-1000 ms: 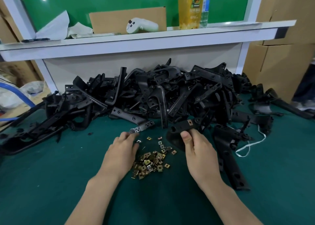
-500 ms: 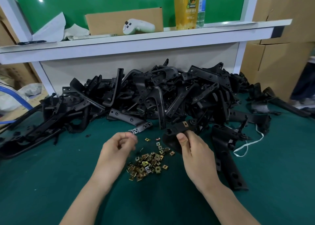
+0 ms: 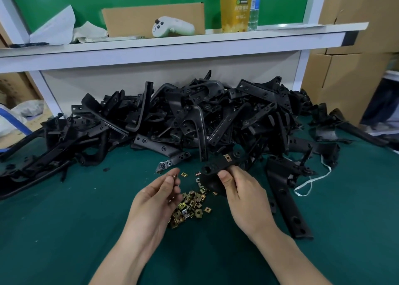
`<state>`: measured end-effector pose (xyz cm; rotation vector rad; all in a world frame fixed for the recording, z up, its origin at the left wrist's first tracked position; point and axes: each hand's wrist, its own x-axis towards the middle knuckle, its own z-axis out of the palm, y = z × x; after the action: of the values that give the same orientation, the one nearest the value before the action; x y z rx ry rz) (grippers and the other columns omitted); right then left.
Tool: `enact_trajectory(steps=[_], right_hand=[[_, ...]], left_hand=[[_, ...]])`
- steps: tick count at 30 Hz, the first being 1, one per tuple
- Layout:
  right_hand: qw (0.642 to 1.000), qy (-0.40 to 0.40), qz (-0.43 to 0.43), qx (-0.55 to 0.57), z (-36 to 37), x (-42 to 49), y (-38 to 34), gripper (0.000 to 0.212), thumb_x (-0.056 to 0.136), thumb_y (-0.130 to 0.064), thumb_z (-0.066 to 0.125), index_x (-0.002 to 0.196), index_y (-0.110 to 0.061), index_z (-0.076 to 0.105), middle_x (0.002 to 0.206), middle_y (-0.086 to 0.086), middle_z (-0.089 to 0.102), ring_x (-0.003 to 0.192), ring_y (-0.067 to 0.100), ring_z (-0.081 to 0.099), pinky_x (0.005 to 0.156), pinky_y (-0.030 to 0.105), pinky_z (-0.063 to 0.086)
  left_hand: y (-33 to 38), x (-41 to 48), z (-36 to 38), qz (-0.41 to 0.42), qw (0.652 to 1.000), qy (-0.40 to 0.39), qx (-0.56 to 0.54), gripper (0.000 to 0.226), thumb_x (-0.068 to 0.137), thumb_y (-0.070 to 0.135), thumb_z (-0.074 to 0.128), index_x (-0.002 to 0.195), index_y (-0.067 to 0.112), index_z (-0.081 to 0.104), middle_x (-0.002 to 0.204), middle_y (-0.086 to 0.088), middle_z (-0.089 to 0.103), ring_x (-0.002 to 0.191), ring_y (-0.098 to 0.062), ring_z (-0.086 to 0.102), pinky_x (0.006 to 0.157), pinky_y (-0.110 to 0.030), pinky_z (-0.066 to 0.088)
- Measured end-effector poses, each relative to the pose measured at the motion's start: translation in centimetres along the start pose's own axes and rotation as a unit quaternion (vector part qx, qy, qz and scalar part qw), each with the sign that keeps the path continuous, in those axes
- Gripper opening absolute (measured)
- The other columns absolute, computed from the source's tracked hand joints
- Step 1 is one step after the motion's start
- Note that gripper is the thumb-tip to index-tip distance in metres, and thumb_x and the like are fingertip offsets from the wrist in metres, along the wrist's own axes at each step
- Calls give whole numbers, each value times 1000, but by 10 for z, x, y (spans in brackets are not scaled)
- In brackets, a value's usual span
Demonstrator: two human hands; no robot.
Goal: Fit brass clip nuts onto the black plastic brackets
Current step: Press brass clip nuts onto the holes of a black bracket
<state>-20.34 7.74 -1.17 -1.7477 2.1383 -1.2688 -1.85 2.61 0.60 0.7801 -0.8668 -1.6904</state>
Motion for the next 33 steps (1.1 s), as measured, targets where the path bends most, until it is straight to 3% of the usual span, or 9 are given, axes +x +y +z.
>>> enact_trajectory(steps=[7,12,21,24,27,33], right_hand=[[1000,-3,-1,12,-1,0,-1,58,96,-66,20,92,-22,57,84,-10,61,82,10,57,80,37,48],[1000,-8,-4,7,-1,0,-2,60,95,-66,19,91,-19,57,82,-9,59,79,12,56,77,37,48],[1000,-6,-5,10,-1,-1,0,58,96,-66,20,90,-21,56,82,-11,59,79,10,56,76,36,47],[1000,-8,-6,8,-1,-1,0,61,95,-66,20,91,-19,57,83,-9,61,80,12,57,78,38,49],[1000,-14,-4,8,0,0,-1,61,95,-67,20,92,-19,58,84,-9,61,80,13,58,77,39,50],[1000,-5,-9,6,1,-1,0,56,95,-66,21,87,-21,54,78,-11,57,77,10,55,72,33,44]], left_hand=[[1,-3,3,10,999,-35,4,26,84,12,62,103,6,79,85,-4,68,70,-9,63,70,-21,57],[3,-4,5,-13,1000,-22,-9,26,89,25,62,89,8,81,78,-2,65,64,-8,59,63,-21,56],[5,1,-1,-52,997,-8,-51,21,87,28,66,78,15,81,79,-2,66,62,-7,58,59,-22,55],[6,2,0,-92,989,-14,-119,23,88,27,64,80,12,79,78,-1,65,60,-8,58,57,-22,54],[10,0,-1,-168,956,-45,-237,19,91,21,57,84,10,70,80,-1,61,59,-12,57,56,-26,54],[12,-3,-5,-190,945,-74,-257,27,95,16,50,81,11,72,84,0,59,64,-14,57,61,-30,54]])
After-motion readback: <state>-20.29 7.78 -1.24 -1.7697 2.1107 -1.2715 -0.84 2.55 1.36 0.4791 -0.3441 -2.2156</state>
